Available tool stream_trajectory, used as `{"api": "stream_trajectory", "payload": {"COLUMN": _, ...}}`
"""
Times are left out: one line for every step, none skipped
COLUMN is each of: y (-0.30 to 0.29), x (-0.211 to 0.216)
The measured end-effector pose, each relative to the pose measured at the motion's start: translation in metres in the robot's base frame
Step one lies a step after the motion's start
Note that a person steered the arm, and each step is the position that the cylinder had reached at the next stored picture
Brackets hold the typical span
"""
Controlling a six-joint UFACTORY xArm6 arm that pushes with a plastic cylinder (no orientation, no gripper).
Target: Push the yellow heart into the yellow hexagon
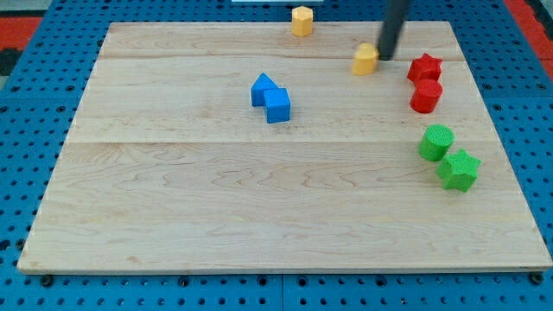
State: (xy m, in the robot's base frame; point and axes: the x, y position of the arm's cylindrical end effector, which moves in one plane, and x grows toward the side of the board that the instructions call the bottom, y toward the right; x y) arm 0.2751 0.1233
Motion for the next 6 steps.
{"api": "stream_trajectory", "payload": {"y": -0.086, "x": 0.004}}
{"api": "stream_trajectory", "payload": {"y": -0.019, "x": 0.027}}
{"api": "stream_trajectory", "payload": {"y": -0.093, "x": 0.065}}
{"api": "stream_trajectory", "payload": {"y": -0.118, "x": 0.02}}
{"api": "stream_trajectory", "payload": {"y": -0.108, "x": -0.016}}
{"api": "stream_trajectory", "payload": {"y": -0.131, "x": -0.018}}
